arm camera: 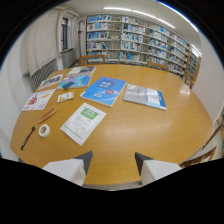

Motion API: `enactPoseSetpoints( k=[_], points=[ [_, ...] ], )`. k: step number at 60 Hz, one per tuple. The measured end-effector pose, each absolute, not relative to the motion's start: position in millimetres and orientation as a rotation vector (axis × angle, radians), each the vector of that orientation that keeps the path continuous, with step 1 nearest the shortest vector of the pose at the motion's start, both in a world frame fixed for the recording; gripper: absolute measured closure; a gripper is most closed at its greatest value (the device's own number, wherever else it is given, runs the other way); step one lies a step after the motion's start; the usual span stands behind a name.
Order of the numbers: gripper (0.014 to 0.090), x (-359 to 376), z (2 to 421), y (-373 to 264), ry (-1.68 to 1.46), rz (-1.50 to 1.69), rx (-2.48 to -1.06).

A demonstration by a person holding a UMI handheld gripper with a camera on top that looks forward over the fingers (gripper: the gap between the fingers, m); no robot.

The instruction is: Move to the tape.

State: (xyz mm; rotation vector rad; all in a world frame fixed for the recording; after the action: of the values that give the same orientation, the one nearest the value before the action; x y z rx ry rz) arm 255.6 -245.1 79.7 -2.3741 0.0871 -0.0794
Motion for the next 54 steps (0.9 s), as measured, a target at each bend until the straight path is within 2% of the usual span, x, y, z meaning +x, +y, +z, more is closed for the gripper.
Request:
enactPoseSetpoints(
  k=[8,9,11,12,20,35,54],
  points=[
    [0.0199,253,85,-247,0.087,-0.086,-2.374],
    [0.0202,272,110,-256,0.080,-0.085,-2.385],
    [0.0201,268,113,-258,0.080,-0.082,-2.387],
    [0.0201,247,88,-249,0.087,-0.082,-2.378],
    [0.0200,238,104,-266,0.057,-0.057,-2.398],
    [0.0200,149,85,-271,0.007,0.004,-2.444],
    [0.0198,30,68,-245,-0.013,0.066,-2.471]
  ],
)
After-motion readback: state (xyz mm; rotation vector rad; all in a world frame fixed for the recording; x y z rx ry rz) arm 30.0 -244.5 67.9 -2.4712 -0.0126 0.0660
